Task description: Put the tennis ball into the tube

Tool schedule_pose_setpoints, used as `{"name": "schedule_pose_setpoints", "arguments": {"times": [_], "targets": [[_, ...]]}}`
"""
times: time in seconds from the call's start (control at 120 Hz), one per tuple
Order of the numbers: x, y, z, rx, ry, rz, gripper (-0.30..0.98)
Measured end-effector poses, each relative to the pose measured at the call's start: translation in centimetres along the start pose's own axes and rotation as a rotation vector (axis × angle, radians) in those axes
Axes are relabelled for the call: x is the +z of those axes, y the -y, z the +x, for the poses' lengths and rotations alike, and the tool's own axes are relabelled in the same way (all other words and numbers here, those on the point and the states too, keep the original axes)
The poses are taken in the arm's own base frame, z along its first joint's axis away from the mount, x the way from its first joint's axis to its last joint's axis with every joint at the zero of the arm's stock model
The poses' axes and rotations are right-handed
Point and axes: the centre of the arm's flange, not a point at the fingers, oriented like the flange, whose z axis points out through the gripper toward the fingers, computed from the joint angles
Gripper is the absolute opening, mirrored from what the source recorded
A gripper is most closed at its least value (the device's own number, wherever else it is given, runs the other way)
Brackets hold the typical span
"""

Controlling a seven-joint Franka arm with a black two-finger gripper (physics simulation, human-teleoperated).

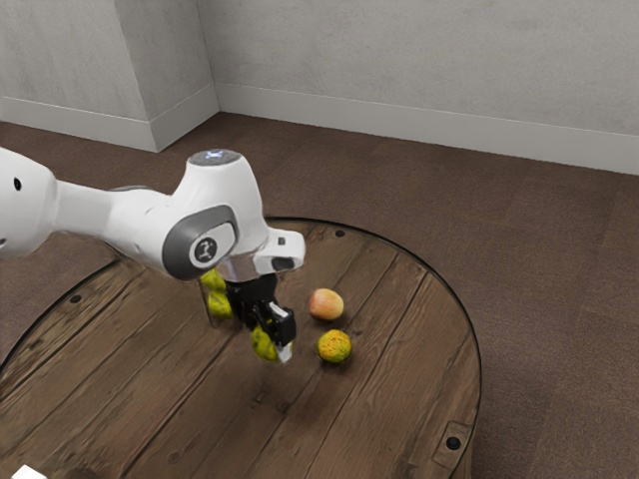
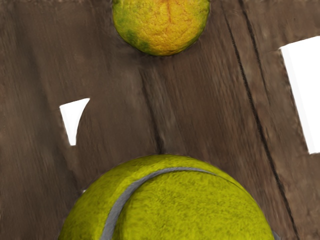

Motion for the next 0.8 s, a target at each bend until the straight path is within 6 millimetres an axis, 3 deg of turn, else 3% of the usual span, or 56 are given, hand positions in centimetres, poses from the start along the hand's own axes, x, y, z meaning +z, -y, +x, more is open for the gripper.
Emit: {"name": "schedule_pose_setpoints", "arguments": {"times": [0.142,0.342,0.558,0.675,0.8], "targets": [[-5.0,0.8,-0.3,-0.020,-0.028,0.004,0.27],[-12.5,8.5,0.3,-0.147,-0.038,0.033,0.28],[-19.4,11.4,0.9,-0.177,-0.028,0.074,0.28],[-21.4,13.7,1.3,-0.207,-0.017,0.098,0.29],[-21.9,16.8,2.1,-0.249,0.001,0.114,0.30]]}}
